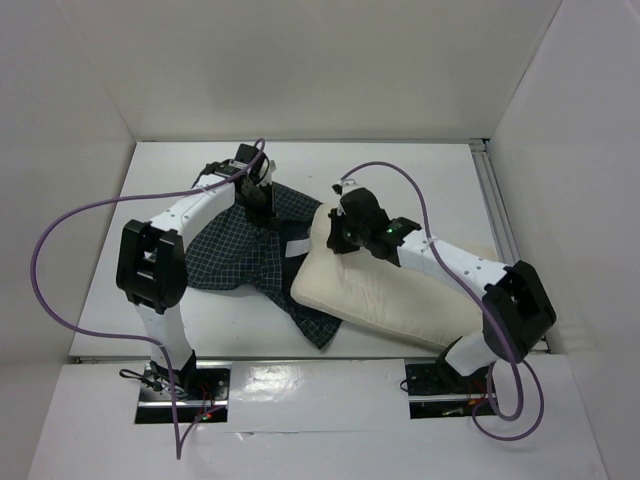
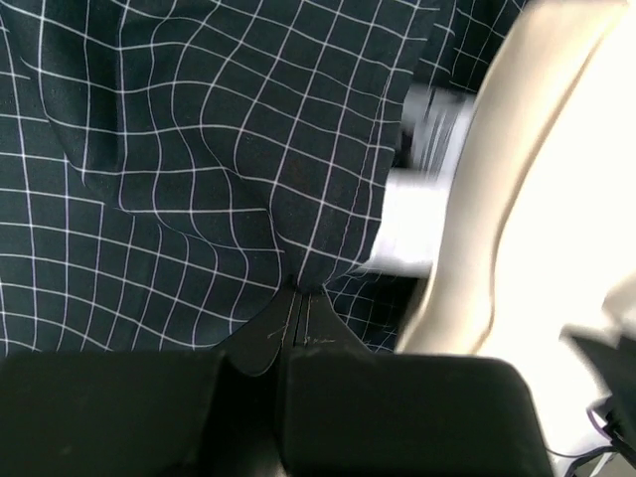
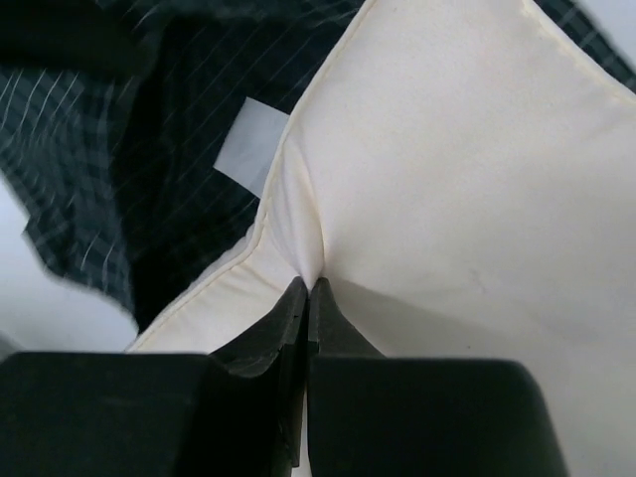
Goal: Put the pillow into the pillowcase
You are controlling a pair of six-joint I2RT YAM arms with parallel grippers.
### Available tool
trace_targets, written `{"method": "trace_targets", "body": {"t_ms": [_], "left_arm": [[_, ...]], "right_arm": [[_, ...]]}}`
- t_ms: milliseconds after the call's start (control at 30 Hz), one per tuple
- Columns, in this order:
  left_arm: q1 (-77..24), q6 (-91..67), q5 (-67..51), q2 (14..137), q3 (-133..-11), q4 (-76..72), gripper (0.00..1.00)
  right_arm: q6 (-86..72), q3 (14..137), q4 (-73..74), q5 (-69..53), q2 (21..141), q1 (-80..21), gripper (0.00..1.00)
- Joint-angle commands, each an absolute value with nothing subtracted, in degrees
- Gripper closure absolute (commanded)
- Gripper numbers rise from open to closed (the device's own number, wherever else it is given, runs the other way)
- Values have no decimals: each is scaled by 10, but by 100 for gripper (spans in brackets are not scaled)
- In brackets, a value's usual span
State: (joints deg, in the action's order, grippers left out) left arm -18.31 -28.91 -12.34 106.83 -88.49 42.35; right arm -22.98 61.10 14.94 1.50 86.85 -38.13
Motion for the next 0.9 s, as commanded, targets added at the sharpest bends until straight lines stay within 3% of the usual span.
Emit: {"method": "trace_targets", "body": {"t_ms": [0, 233, 467, 867], "left_arm": [[-185, -295, -134, 1040, -884, 415, 100], [-185, -290, -150, 1029, -879, 409, 100], [-191, -268, -173, 1004, -851, 403, 100], [-213, -238, -190, 932, -787, 409, 100]], "right_arm": [[-181, 596, 191, -50, 817, -403, 100], [-119, 590, 258, -137, 806, -432, 100], [-101, 613, 224, -193, 852, -432, 100], [-96, 773, 240, -143, 969, -418, 100]]}}
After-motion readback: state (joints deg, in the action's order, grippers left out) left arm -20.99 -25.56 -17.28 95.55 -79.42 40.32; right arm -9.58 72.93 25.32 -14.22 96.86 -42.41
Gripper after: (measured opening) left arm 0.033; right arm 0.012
